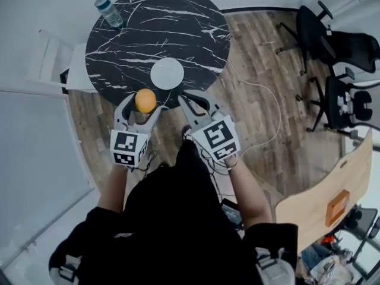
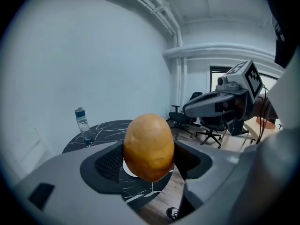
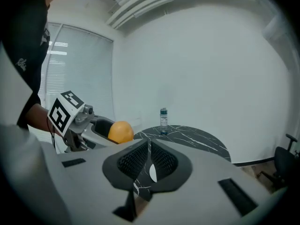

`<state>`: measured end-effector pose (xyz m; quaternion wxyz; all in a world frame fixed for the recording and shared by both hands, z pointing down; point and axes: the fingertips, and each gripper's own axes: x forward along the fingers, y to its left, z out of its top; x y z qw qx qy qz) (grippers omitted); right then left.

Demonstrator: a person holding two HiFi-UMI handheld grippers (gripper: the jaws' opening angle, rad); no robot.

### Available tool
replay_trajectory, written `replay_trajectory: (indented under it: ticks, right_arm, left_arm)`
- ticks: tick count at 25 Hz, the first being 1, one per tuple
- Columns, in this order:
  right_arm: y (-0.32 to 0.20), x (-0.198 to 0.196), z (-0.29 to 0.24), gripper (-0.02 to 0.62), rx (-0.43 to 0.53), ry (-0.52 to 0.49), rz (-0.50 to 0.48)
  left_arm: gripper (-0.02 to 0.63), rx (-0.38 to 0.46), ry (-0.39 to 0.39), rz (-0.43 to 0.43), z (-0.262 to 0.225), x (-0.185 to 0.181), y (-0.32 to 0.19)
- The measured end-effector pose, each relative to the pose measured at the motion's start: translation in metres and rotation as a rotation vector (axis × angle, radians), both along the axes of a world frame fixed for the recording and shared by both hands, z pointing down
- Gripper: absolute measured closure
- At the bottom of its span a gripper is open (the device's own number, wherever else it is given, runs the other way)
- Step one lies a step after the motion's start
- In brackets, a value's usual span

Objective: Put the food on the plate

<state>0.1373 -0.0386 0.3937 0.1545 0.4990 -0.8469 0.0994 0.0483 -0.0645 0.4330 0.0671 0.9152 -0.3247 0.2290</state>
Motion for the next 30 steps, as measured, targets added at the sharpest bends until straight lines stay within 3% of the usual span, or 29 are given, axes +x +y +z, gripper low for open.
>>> replay_trajectory:
  ticks: [3, 5, 10, 15, 21, 24, 30]
  right_arm:
    - [-0.021, -0.023, 0.005, 0.576, -0.018, -0.051, -0.105]
    - [-0.031, -0.042, 0.013, 0.445, -0.062, -0.102, -0.186]
    - [-0.052, -0.085, 0.032, 0.365, -0.188, -0.244, -0.355]
    - [-0.069, -0.124, 0.042, 0.33, -0.291, -0.331, -0.509]
    - [-0.069, -0.15, 0.065, 0.321, -0.413, -0.332, -0.628]
    - [-0.064, -0.151, 0.075, 0.308, -0.452, -0.31, -0.655]
    - [-0.067, -0.139, 0.081, 0.314, -0.486, -0.341, -0.628]
  left_arm:
    - [0.285, -0.005, -0.033, -0.024, 0.014, -0.001, -0.01]
    - [0.285, -0.001, -0.066, -0.034, 0.024, -0.003, -0.014]
    - [0.285, -0.018, -0.101, -0.094, 0.038, -0.02, -0.026]
    - [0.285, -0.043, -0.112, -0.164, 0.049, -0.042, -0.033]
    - [0.285, -0.005, -0.168, -0.185, 0.056, -0.049, -0.033]
    - [0.285, 0.036, -0.213, -0.17, 0.056, -0.044, -0.033]
    - [0.285, 0.032, -0.228, -0.161, 0.059, -0.033, -0.036]
